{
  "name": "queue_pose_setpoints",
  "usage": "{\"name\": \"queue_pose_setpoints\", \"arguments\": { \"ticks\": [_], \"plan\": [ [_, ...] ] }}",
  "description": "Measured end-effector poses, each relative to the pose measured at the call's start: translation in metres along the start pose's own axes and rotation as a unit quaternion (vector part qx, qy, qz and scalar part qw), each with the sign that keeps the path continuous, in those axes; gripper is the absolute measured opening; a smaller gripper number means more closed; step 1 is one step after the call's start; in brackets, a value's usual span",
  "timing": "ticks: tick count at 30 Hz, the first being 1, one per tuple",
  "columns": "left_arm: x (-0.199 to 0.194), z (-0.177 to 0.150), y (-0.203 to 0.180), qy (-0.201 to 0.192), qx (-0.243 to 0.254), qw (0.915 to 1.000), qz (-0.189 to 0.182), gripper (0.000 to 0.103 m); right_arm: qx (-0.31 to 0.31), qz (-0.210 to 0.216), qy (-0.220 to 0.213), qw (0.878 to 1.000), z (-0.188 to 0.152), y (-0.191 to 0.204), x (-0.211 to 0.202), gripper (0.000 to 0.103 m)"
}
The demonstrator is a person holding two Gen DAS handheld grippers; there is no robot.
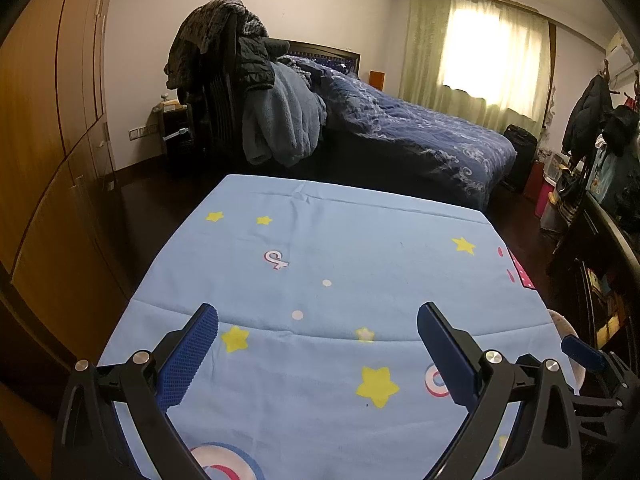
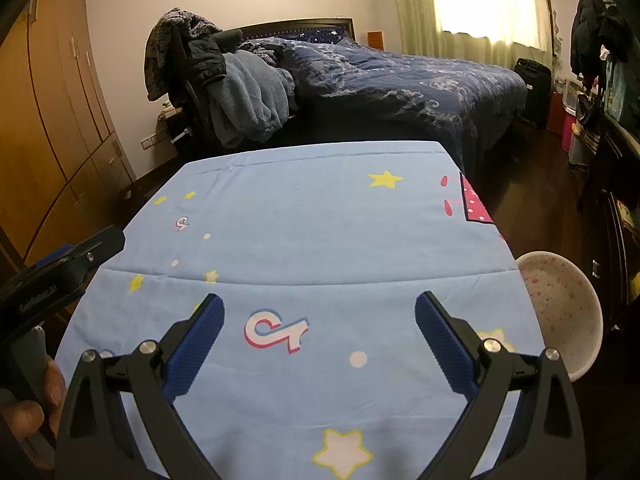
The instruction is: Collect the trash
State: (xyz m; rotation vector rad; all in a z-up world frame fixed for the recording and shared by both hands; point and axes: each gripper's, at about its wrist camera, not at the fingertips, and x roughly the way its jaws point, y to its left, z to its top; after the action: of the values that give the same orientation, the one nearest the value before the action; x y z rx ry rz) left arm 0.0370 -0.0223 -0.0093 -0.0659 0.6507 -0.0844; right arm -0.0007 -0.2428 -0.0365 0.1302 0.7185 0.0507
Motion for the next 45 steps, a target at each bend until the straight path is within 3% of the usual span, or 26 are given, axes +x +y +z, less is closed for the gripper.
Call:
{"name": "queue_pose_setpoints", "arguments": {
  "ticks": [10,45],
  "plan": [
    [-0.005,-0.003,-0.011,-0.009,0.020,0.9998,-0.002,0.099,0.003,-0.001,0.001,1.000,-0.002,-0.004,-0.001,0.097],
    [-0.003,-0.006,-0.008,0.000,-0.001,1.0000,-0.006,0.099,0.004,-0.001,0.001,1.000,-0.003,-0.006,-0.001,0.097]
  ]
}}
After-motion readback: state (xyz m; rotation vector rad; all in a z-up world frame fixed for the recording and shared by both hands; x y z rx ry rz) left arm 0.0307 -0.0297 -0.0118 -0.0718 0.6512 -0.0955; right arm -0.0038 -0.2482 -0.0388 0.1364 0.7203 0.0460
